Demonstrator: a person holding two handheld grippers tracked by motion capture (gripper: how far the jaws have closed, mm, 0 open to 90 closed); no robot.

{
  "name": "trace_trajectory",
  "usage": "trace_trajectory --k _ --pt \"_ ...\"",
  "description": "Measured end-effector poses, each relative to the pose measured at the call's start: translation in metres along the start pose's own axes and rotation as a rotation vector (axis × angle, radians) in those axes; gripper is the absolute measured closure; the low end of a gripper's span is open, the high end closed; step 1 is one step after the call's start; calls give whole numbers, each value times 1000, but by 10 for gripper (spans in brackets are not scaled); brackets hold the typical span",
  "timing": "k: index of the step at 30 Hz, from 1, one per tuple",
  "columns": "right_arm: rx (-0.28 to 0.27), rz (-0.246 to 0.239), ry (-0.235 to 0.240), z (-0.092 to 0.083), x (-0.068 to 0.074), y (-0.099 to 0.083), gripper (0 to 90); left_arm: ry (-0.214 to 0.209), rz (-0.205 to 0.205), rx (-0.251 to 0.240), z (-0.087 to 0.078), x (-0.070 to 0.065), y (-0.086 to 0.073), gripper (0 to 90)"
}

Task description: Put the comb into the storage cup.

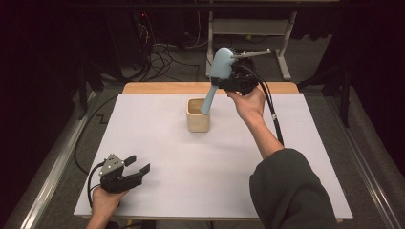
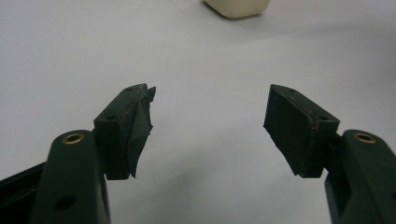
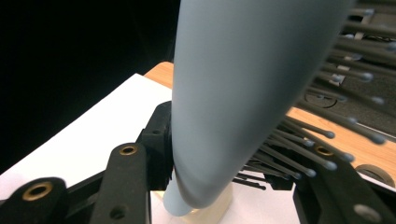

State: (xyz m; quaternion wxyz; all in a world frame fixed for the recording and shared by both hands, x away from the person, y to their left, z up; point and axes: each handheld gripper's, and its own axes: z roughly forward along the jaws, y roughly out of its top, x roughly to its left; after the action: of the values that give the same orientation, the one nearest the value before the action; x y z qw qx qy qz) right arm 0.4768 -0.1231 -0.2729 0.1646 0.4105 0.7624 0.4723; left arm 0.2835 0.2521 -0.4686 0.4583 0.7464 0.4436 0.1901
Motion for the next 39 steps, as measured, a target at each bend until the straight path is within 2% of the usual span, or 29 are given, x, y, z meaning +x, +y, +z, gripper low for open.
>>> trace_trajectory --k 21,27,39 --pt "1 -6 -25 18 4 -3 538 -5 1 4 0 0 0 324" --pt "26 -13 -42 23 4 -5 536 -7 1 5 1 0 0 324" --pt "61 -27 -43 34 9 -10 527 -7 0 -9 -1 0 0 325"
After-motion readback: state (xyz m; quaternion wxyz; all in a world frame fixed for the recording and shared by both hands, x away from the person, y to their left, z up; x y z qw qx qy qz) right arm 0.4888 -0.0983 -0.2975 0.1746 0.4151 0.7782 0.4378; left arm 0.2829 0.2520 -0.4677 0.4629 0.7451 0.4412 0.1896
